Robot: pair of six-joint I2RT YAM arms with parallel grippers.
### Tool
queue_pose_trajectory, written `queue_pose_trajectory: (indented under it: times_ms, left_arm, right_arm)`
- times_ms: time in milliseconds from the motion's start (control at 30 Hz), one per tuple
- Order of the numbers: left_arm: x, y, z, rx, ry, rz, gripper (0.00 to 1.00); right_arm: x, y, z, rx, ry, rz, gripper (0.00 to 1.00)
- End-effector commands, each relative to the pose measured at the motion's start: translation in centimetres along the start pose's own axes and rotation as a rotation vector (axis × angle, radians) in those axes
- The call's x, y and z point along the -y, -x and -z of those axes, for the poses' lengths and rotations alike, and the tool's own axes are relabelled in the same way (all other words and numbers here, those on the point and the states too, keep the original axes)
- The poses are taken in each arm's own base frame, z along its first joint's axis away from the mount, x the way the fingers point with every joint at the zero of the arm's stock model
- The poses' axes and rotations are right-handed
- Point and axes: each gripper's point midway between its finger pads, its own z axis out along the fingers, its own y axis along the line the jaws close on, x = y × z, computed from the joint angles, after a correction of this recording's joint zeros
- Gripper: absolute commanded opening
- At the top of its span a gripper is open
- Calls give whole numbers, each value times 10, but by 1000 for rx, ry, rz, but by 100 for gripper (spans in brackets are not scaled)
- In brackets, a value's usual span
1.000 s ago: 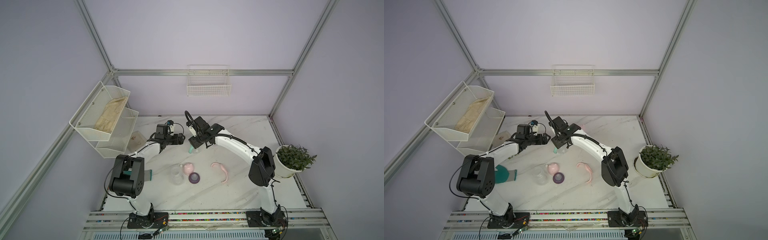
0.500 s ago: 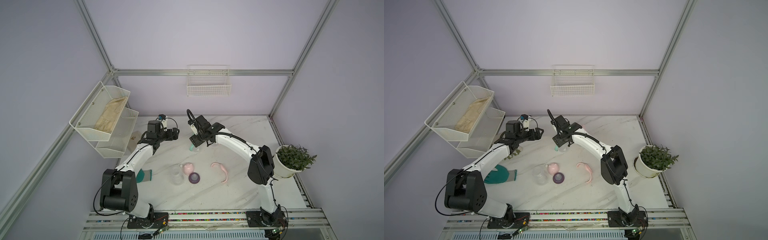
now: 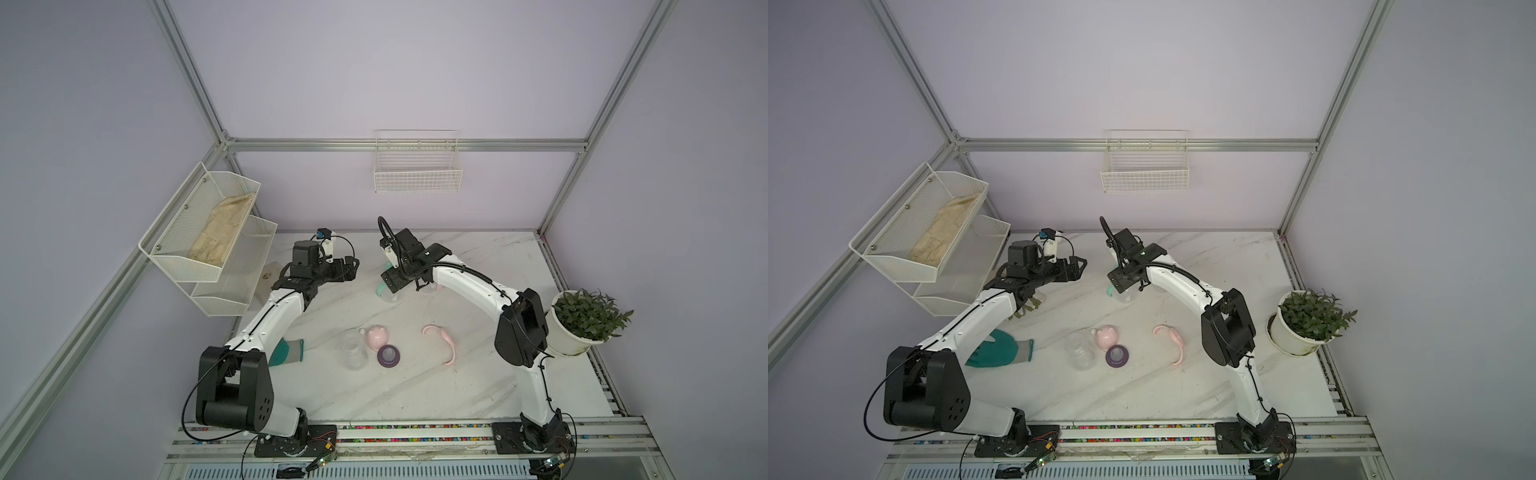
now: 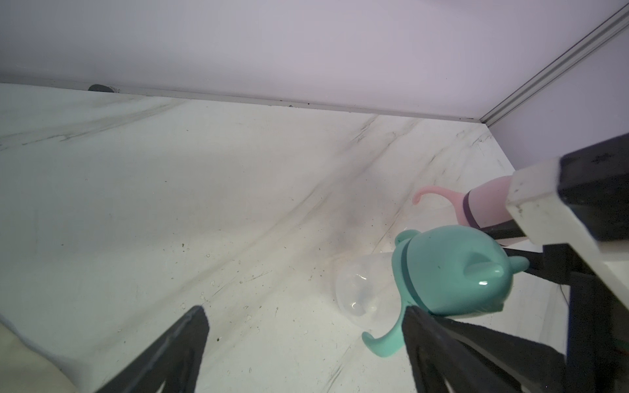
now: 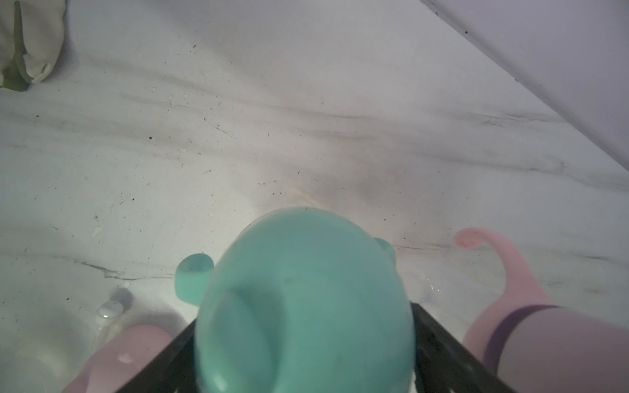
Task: Assemble the baby bottles
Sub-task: Adjust the baby bottle at the center of the board.
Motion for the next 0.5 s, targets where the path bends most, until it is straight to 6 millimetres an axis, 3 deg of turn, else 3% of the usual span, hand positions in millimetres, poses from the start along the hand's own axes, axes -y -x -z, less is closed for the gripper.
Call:
queue_pose_trajectory:
  times_ms: [0, 100, 133, 233, 367, 467]
  left_arm:
    - [10, 8, 12, 30, -30, -27, 90]
    - [9, 6, 12, 22, -26, -24, 90]
    - [15, 15, 23, 54, -32, -35, 90]
    - [13, 17, 28, 62, -15, -36, 91]
    - [7, 21, 39, 84, 33, -44, 96]
    - [0, 23, 49, 88, 77, -33, 97]
  right_arm:
    - [-1, 27, 44, 109, 41, 7, 87]
    - [-5, 30, 63, 138, 77, 12, 87]
    - [-6, 31, 69, 152, 89, 17, 88]
    - [-14, 37, 99, 224, 153, 36, 87]
    - [-45, 39, 147, 343, 349, 81, 87]
    - [-80, 35, 177, 432, 497, 84, 87]
